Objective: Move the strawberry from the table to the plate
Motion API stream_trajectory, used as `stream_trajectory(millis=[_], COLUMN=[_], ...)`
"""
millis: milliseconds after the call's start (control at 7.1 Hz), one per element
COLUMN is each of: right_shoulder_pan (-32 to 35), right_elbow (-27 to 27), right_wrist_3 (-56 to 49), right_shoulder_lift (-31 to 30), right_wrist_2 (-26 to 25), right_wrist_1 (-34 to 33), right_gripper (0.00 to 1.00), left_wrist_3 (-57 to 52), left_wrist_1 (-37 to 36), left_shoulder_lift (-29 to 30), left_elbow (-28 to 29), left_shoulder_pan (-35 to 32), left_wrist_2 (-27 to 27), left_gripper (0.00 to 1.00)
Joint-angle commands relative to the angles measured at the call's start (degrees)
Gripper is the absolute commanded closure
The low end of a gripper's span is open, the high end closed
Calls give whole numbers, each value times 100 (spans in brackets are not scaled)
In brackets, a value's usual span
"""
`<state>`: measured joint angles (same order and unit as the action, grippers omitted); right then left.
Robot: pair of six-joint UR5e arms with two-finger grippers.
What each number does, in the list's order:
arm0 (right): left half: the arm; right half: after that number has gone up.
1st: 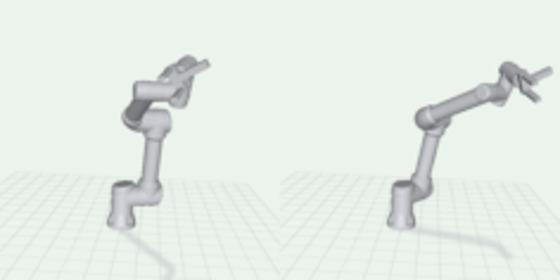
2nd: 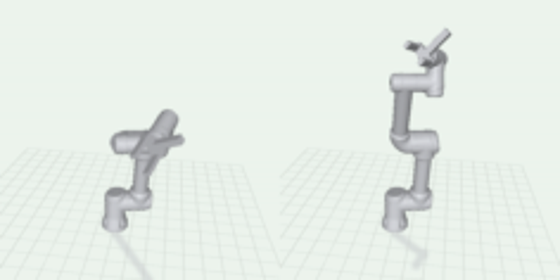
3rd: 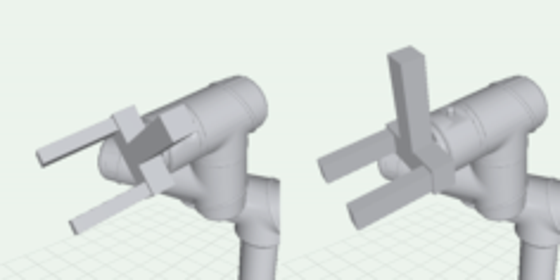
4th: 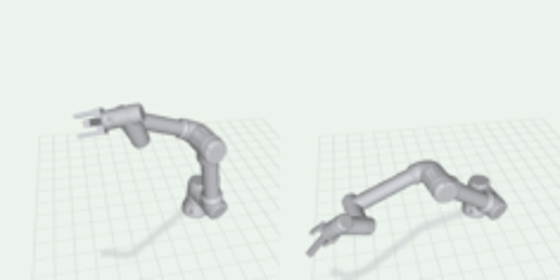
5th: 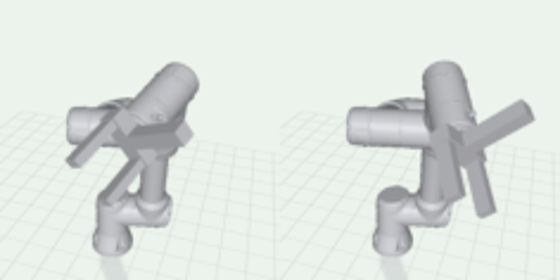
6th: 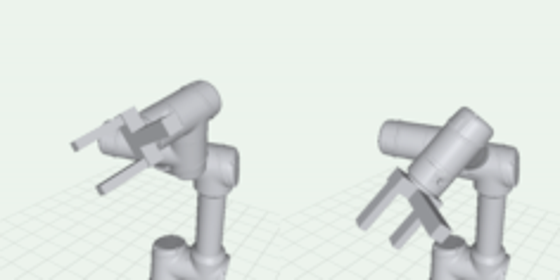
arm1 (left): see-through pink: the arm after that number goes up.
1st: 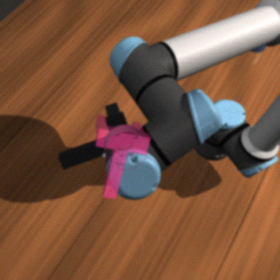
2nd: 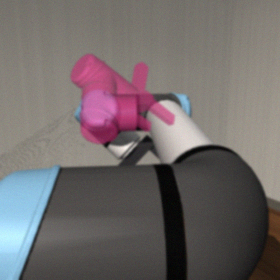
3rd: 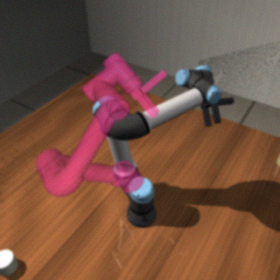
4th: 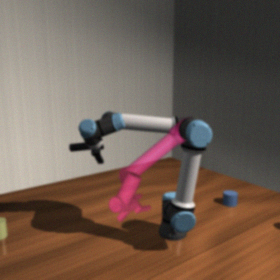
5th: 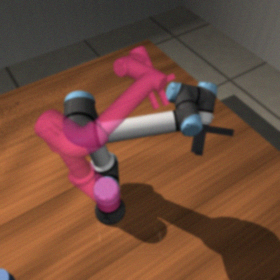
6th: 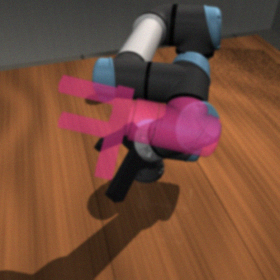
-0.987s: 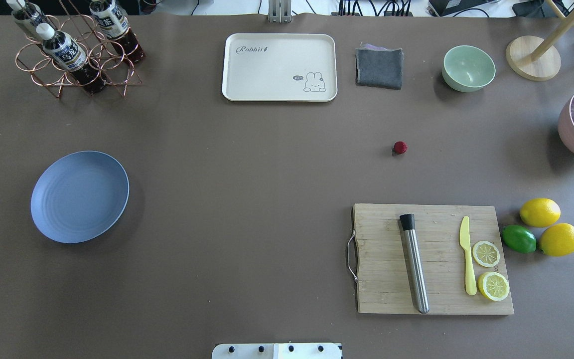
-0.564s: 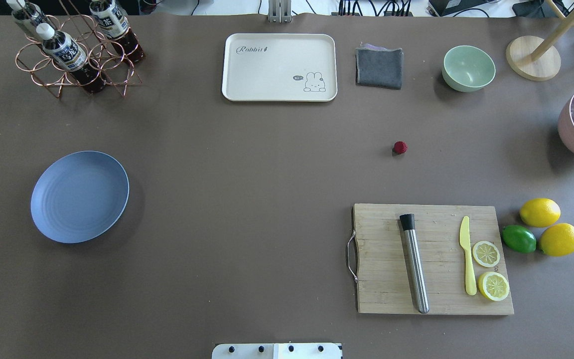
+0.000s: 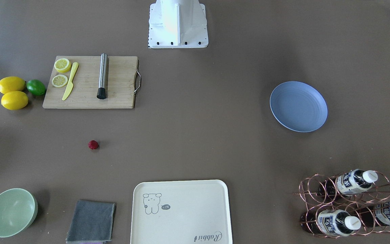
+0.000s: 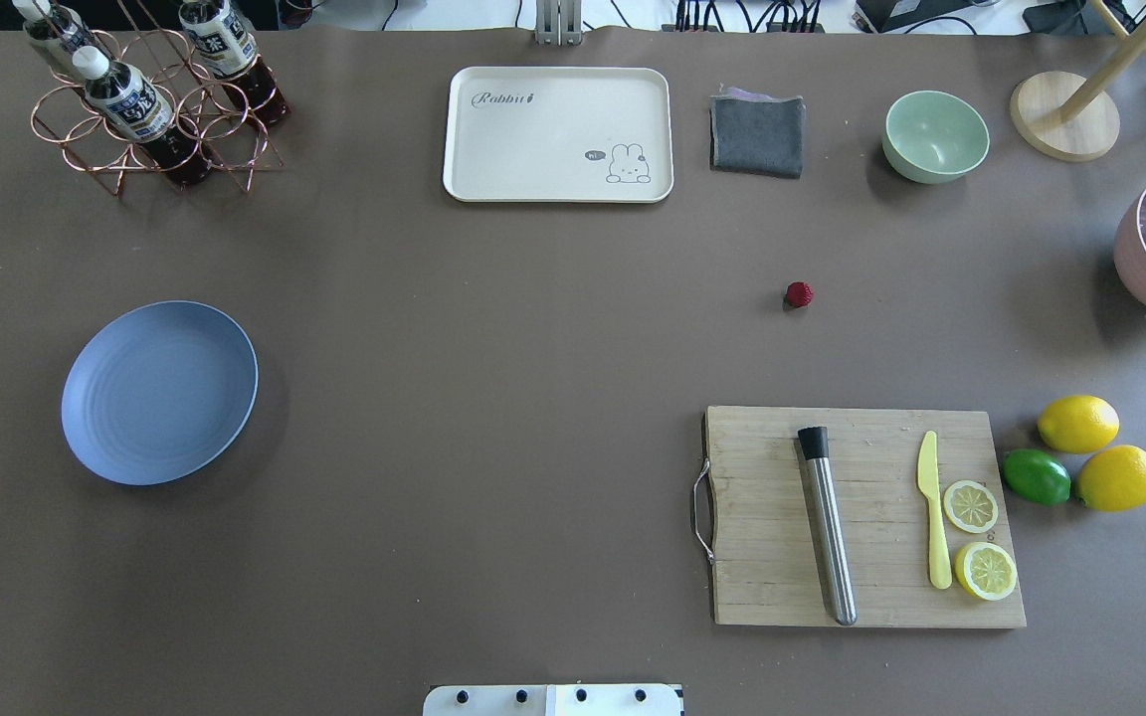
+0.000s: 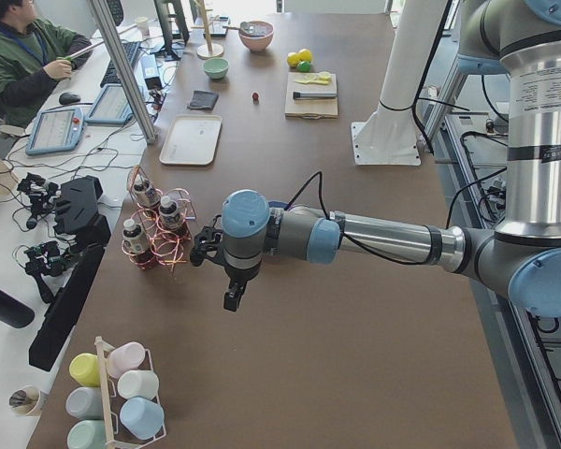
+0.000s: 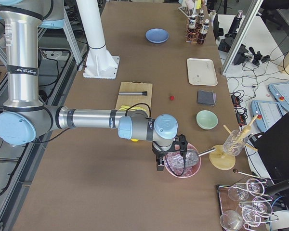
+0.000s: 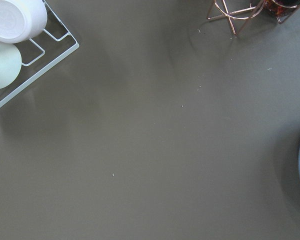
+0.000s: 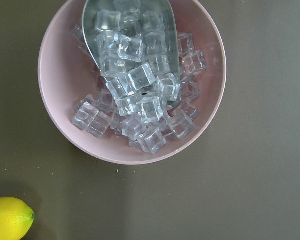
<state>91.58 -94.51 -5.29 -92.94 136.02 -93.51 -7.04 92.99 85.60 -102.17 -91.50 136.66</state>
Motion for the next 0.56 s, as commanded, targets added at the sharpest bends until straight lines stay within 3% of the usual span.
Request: stream_trajectory(millis=[0, 423], right_shoulder_pan=[0, 0], right_elbow=[-50, -59], right_wrist_3=[2, 2], right_shoulder_lift=[13, 48], right_wrist_2=[21, 109], right_wrist_1=[0, -9], right_gripper=[0, 0], left_wrist_3=[1, -17], left_wrist_1=[0, 0], left_shoulder_lift=[-8, -8], left_elbow=[-5, 39], left_shoulder_pan=[0, 0], left_wrist_2=[1, 1], left_gripper=[2, 2])
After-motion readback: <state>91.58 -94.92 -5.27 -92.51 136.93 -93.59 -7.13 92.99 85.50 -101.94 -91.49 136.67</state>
